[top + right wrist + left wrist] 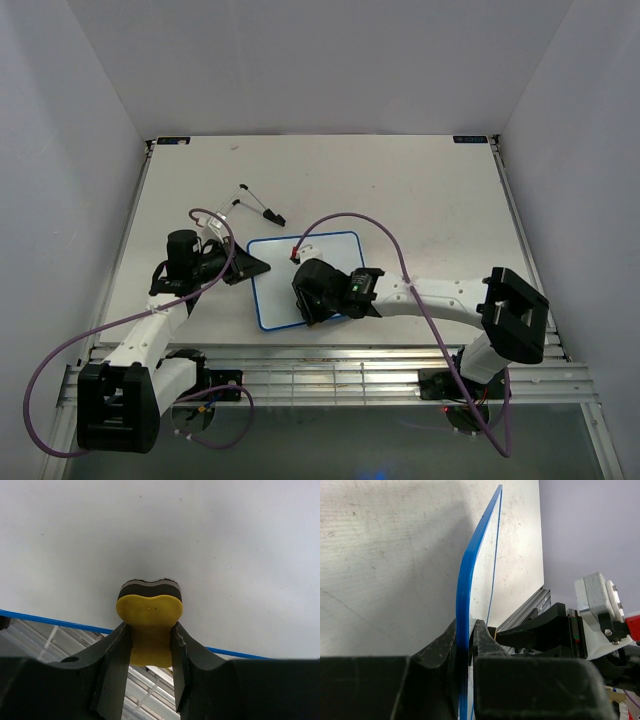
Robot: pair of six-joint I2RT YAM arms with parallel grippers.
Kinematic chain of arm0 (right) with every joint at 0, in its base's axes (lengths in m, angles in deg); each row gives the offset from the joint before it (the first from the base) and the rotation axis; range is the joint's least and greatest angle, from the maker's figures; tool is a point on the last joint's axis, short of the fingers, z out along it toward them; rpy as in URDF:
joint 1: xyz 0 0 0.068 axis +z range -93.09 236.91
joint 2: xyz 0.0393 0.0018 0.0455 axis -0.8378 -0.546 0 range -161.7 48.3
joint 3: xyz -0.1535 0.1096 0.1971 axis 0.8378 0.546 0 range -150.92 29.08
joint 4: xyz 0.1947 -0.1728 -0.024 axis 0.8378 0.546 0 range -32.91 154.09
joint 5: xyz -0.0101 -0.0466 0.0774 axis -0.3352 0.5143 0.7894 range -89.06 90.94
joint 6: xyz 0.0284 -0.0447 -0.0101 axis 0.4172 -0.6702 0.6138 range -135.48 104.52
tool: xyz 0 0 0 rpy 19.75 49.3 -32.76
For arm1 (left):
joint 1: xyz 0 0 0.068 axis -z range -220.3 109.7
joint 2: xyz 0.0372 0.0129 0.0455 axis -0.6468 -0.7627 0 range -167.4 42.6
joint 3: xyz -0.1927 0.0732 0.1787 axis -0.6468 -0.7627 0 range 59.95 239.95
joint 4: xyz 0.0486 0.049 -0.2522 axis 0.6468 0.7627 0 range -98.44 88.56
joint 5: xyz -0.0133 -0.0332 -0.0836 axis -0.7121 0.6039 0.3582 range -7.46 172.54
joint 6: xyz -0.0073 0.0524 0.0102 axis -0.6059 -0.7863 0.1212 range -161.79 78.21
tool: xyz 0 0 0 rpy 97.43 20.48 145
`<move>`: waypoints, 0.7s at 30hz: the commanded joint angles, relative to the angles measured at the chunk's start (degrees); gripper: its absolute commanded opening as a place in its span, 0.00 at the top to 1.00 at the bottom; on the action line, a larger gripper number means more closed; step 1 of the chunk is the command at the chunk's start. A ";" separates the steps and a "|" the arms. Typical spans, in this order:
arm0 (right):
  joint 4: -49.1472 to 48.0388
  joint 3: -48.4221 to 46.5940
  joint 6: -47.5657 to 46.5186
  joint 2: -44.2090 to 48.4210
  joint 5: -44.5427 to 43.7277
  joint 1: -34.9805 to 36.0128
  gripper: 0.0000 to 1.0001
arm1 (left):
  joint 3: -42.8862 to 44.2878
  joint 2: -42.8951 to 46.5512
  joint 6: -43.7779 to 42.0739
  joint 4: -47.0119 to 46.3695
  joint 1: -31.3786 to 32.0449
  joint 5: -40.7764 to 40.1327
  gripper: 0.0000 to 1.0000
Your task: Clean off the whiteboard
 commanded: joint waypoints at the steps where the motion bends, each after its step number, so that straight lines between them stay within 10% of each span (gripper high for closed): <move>1: -0.56 -4.38 -0.99 -6.24 -4.34 1.83 0.92 | 1.23 0.26 -0.31 4.80 1.26 1.99 1.00; 11: -4.43 -11.87 -4.86 -8.09 -2.76 2.55 0.92 | 0.79 0.25 0.04 3.75 1.26 3.66 1.00; 21: -18.48 14.73 -6.09 -4.49 8.22 -18.63 0.92 | 0.61 1.13 0.21 3.04 1.35 4.63 1.00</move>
